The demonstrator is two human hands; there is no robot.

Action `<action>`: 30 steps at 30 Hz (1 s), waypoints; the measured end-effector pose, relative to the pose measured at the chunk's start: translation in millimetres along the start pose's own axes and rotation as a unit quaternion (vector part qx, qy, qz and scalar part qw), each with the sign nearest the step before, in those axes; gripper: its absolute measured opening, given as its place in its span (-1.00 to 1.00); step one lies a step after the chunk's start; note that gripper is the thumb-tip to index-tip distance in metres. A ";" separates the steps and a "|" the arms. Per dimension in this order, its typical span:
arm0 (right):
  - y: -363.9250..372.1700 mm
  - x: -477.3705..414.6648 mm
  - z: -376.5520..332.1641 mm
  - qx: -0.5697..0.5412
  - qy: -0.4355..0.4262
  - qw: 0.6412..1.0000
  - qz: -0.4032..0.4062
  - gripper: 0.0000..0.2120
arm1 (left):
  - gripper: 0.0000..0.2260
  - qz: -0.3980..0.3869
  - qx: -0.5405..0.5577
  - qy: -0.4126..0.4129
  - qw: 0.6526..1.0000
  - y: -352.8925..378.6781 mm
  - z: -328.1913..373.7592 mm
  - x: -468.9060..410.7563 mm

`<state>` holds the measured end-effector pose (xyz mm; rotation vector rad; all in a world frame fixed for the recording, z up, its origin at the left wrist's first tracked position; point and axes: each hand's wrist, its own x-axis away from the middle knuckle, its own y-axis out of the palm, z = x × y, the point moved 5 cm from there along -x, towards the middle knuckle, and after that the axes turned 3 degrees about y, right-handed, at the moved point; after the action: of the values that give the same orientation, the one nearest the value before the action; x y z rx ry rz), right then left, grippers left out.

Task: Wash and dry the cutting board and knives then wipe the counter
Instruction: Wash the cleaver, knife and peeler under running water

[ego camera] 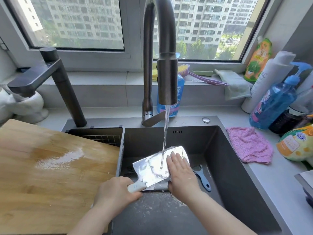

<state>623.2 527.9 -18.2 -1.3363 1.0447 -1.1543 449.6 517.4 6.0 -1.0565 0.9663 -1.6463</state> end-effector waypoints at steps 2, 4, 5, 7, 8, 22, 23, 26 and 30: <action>1.7 6.0 -10.4 -0.009 -0.018 0.999 0.050 -0.14 | -0.71 0.000 0.000 -0.002 1.000 0.5 1.7 -0.1; 7.2 15.5 -32.5 -0.012 -0.075 0.996 0.044 -0.02 | -0.74 -0.004 0.000 -0.005 1.000 1.5 3.8 -1.0; 11.5 17.4 -39.3 0.006 -0.097 0.994 0.054 -0.02 | -0.75 -0.006 0.001 -0.006 1.000 1.6 4.7 -1.3; 16.4 14.3 -30.6 0.021 -0.103 0.993 0.056 -0.02 | -0.75 -0.008 0.002 -0.008 1.000 1.2 4.8 -1.5; 13.9 11.7 -18.4 0.019 -0.081 0.994 0.068 0.00 | -0.74 -0.009 -0.001 -0.009 1.000 0.9 4.0 -1.0; 13.7 16.4 -12.3 0.013 -0.046 0.996 0.069 0.05 | -0.82 -0.001 -0.004 0.000 1.000 1.5 2.0 5.9; 6.9 13.9 -6.2 -0.003 -0.008 0.997 0.079 0.07 | -0.80 0.004 -0.010 0.004 1.000 2.0 2.5 7.4; -1.0 14.1 -19.3 -0.020 0.013 0.994 0.103 0.03 | -0.66 0.021 -0.024 0.012 0.999 5.4 5.9 7.6; 10.3 29.1 -52.5 -0.004 -0.115 0.988 0.106 -0.05 | -0.63 0.025 -0.024 0.005 0.999 6.1 9.6 5.5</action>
<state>576.1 490.1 -26.0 -1.2955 0.9969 -0.8180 459.2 509.3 4.7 -1.0499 1.0353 -1.5958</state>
